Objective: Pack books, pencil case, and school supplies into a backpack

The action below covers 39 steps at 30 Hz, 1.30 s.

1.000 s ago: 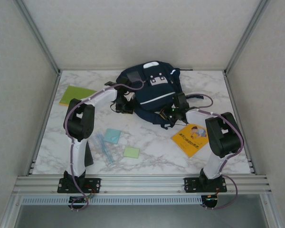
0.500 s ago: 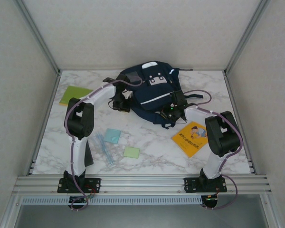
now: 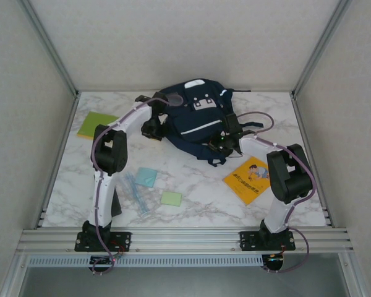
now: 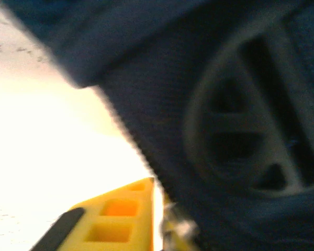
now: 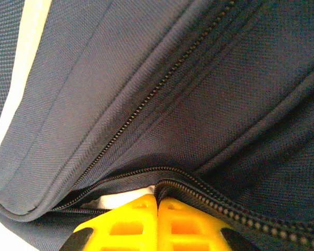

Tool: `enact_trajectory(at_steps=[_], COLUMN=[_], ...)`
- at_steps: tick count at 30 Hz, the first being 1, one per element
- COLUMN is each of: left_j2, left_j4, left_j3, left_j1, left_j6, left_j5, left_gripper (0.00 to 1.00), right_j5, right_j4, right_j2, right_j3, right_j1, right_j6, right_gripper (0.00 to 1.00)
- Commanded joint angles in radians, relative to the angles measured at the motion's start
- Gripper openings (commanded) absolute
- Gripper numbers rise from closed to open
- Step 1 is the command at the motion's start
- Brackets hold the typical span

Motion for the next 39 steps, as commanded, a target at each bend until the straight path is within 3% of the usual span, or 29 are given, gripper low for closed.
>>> enact_trajectory(at_steps=[1,5,10,15,22,27,32,39], left_j2=[-0.057,-0.121,-0.246,-0.420,-0.527,-0.494,-0.367,-0.204], left_j4=[0.042,0.079,0.140,0.237,0.418,0.596,0.618,0.594], left_j3=[0.008,-0.046,-0.154,-0.308,-0.480,-0.519,-0.415,-0.292], left_j1=[0.118,0.117,0.098,0.018,-0.185,-0.347,-0.499,-0.580], left_j6=[-0.049,-0.093,-0.175,-0.239,-0.369,-0.471,-0.472,-0.464], left_j5=[-0.144,-0.057,-0.013,-0.010,0.067,0.144,0.177,0.243], left_gripper=[0.22,0.34,0.60,0.64,0.67,0.69,0.68,0.63], right_j5=[0.160,0.057,0.058,0.170,0.335,0.383,0.363,0.212], right_j4=[-0.090,-0.093,-0.187,-0.327,-0.495,-0.556,-0.584,-0.399], right_j2=[0.026,-0.041,-0.158,-0.288,-0.451,-0.568,-0.637,-0.669], right_j3=[0.029,0.064,0.082,0.057,-0.075,-0.231,-0.359,-0.545], right_j1=[-0.041,-0.029,-0.029,-0.048,-0.140,-0.216,-0.291,-0.380], right_j6=[-0.047,-0.044,-0.075,-0.135,-0.149,-0.109,-0.070,0.002], right_gripper=[0.00,0.04,0.43,0.67,0.98,0.99,0.99,0.95])
